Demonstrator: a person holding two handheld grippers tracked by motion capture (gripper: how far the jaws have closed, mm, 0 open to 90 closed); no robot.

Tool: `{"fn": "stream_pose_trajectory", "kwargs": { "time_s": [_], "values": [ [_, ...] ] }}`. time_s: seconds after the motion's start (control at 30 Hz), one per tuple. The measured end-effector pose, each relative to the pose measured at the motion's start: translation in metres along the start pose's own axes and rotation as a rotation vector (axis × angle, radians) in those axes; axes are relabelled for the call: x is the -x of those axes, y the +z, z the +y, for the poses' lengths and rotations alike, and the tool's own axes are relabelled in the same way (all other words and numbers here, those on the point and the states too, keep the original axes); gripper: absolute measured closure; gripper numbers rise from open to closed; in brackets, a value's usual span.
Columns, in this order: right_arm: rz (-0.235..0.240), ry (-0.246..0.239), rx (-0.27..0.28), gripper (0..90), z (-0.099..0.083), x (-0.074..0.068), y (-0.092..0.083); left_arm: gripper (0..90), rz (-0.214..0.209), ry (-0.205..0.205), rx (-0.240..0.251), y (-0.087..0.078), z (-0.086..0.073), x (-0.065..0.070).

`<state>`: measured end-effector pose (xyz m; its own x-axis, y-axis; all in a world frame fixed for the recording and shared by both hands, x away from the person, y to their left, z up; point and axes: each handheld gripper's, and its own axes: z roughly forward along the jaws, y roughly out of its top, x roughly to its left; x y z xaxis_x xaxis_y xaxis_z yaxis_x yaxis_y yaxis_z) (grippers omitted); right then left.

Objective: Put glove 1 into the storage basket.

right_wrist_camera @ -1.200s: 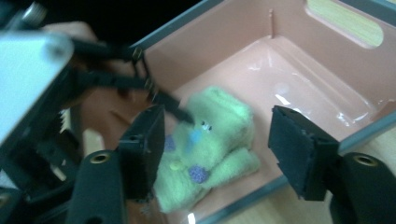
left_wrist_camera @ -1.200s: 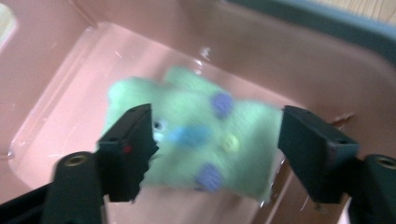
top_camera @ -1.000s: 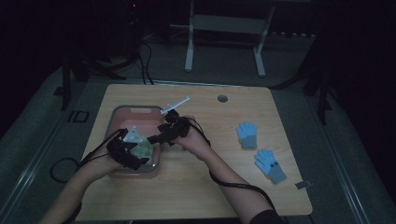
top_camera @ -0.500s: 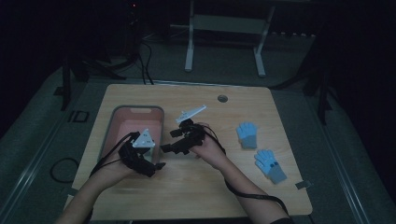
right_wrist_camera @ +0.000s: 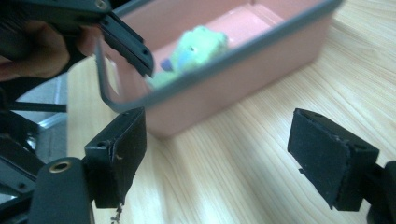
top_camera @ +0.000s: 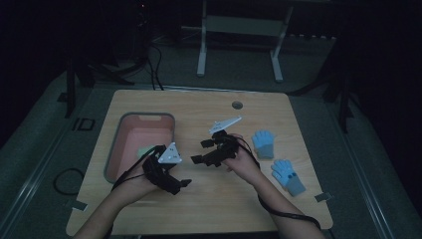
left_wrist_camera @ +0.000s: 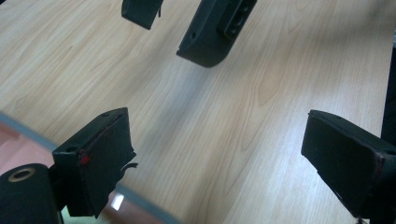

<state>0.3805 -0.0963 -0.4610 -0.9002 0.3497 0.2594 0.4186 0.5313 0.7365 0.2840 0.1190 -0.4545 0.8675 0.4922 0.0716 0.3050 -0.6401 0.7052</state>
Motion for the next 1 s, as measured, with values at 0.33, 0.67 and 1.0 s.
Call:
{"fn": "stream_pose_trajectory", "kwargs": {
  "time_s": [0.33, 0.67, 1.0],
  "values": [
    [-0.051, 0.021, 0.001, 19.2, -0.034, 0.012, -0.025, 3.7, -0.062, 0.014, 0.024, 0.024, 0.009, 0.022],
    [-0.083, 0.067, -0.005, 17.8, -0.078, 0.019, -0.038, 2.8, -0.117, 0.07, 0.05, 0.048, 0.003, 0.04],
    [-0.14, 0.114, 0.02, 17.7, -0.113, 0.024, -0.053, 2.8, -0.133, 0.077, 0.062, 0.069, -0.005, 0.055]
  ]
}}
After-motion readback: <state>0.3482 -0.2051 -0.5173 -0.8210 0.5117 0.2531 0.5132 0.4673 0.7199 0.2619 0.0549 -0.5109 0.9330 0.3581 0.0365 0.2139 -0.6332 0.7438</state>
